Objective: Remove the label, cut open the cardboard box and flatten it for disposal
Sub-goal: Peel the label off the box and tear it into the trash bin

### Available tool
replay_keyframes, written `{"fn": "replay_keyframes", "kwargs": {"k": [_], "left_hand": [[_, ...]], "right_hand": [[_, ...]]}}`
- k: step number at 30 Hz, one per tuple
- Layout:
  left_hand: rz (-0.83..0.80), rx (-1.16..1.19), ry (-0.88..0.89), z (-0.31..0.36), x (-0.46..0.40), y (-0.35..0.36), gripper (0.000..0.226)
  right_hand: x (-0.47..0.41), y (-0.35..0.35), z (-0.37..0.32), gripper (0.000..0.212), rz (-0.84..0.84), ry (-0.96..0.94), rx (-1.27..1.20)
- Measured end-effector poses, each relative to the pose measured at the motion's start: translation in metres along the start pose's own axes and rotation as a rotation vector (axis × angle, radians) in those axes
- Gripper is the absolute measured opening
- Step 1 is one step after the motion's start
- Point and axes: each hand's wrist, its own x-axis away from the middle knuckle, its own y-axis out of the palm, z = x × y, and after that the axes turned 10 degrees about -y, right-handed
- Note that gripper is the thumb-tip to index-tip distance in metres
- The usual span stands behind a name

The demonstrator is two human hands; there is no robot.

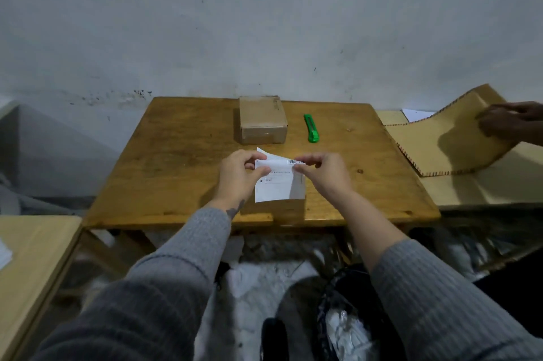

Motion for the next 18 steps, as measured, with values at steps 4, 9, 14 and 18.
{"fn": "replay_keyframes", "kwargs": {"k": [4, 9, 14, 18], "left_hand": [[-0.023, -0.046, 0.038, 0.011, 0.022, 0.014, 0.008], [0.048, -0.208, 0.107, 0.031, 0.050, 0.047, 0.004], [0.027, -0.236, 0.079, 0.049, 0.075, 0.082, 0.002], [-0.109, -0.107, 0.045, 0.061, 0.104, 0.120, 0.005]], "right_hand": [[0.024, -0.019, 0.007, 0.004, 0.071, 0.005, 0.043], [0.044, -0.049, 0.018, 0.021, 0.173, 0.028, 0.123], [0.063, -0.090, 0.040, 0.007, 0.156, 0.029, 0.007], [0.083, -0.130, 0.061, 0.010, 0.059, 0.002, -0.105]]}}
